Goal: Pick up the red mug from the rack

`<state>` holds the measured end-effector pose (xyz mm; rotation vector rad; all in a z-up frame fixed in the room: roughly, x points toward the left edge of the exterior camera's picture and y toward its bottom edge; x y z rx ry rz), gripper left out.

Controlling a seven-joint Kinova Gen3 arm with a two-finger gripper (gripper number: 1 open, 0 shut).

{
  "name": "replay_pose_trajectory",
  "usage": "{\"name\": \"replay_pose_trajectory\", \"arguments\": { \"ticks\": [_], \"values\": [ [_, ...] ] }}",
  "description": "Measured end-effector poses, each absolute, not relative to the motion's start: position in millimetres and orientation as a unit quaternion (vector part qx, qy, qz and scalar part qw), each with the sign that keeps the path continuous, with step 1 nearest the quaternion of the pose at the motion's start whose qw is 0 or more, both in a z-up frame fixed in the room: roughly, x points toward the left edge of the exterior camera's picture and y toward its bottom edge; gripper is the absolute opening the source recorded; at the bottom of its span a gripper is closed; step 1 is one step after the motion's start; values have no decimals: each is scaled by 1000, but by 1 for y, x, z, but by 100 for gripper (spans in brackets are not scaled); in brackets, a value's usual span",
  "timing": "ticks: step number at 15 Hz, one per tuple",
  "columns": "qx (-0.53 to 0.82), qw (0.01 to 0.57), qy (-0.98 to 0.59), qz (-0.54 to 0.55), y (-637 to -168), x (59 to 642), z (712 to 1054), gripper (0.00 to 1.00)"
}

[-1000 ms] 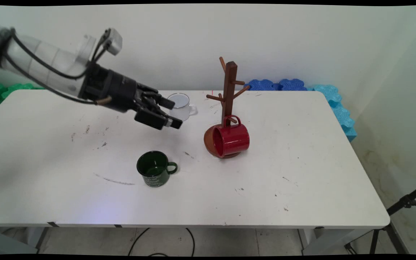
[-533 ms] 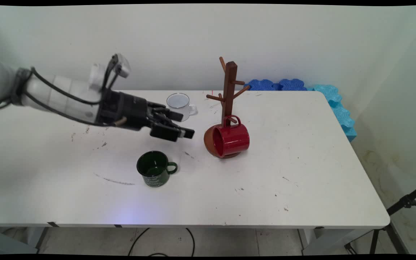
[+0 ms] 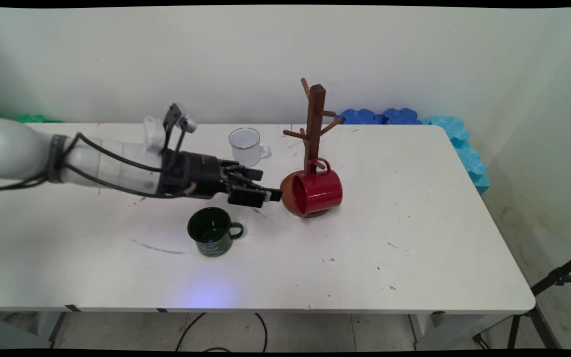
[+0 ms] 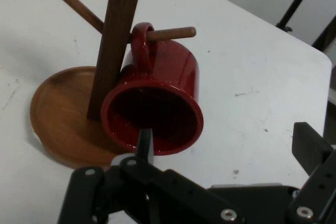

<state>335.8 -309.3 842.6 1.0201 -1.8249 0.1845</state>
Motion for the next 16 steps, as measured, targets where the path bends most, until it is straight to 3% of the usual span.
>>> {"name": "replay_pose_trajectory", "arguments": {
  "ticks": [16],
  "values": [
    [447, 525, -719, 87, -314, 277, 769, 100]
  ]
}}
